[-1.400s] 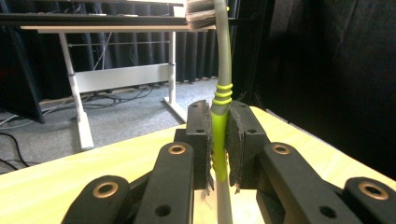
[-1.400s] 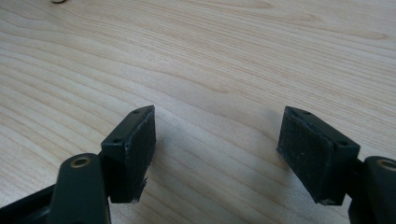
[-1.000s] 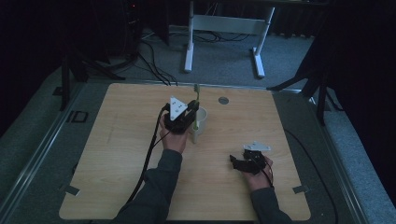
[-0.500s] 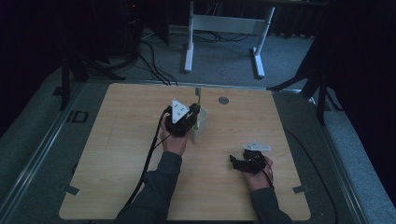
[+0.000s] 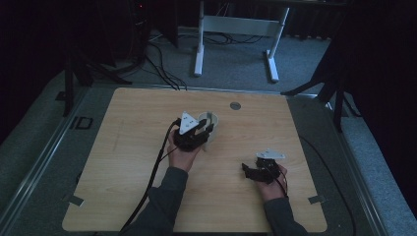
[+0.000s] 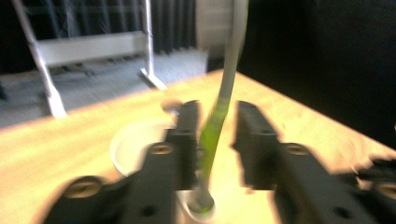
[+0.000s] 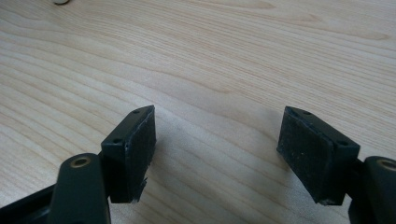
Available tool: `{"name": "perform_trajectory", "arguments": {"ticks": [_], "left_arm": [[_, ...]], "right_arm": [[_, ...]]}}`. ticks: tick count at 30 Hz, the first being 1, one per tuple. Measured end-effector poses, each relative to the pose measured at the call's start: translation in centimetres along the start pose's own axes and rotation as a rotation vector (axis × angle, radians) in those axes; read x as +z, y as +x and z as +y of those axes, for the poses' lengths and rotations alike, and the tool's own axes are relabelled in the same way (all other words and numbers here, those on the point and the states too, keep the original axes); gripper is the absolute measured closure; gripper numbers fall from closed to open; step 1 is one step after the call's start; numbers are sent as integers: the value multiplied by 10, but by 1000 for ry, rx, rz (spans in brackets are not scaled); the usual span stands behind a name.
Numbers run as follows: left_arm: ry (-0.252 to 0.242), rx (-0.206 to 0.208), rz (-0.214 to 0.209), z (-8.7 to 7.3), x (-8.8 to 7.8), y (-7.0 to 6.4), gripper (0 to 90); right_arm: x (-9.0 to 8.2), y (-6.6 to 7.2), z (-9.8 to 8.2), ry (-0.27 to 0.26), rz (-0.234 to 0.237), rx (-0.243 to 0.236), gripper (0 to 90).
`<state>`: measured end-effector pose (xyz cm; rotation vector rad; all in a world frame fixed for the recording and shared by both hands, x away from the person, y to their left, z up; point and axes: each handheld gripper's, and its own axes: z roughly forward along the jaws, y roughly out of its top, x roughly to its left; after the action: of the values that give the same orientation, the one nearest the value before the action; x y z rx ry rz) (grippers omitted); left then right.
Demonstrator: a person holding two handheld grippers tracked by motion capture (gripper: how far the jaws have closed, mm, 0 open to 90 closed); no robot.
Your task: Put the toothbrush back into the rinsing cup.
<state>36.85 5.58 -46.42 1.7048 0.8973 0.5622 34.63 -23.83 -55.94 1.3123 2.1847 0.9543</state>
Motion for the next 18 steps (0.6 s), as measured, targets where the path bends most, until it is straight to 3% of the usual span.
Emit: {"name": "perform_trajectory", "arguments": {"ticks": [3, 7, 18], "left_arm": [[39, 23, 4, -11, -4, -1, 461], [62, 23, -1, -19, -8, 0, 407], [75, 18, -12, -27, -16, 3, 394]], "right_arm": [[0, 0, 0, 0, 0, -1, 275], [0, 0, 0, 0, 0, -1, 275], [0, 0, 0, 1, 0, -2, 275]]}}
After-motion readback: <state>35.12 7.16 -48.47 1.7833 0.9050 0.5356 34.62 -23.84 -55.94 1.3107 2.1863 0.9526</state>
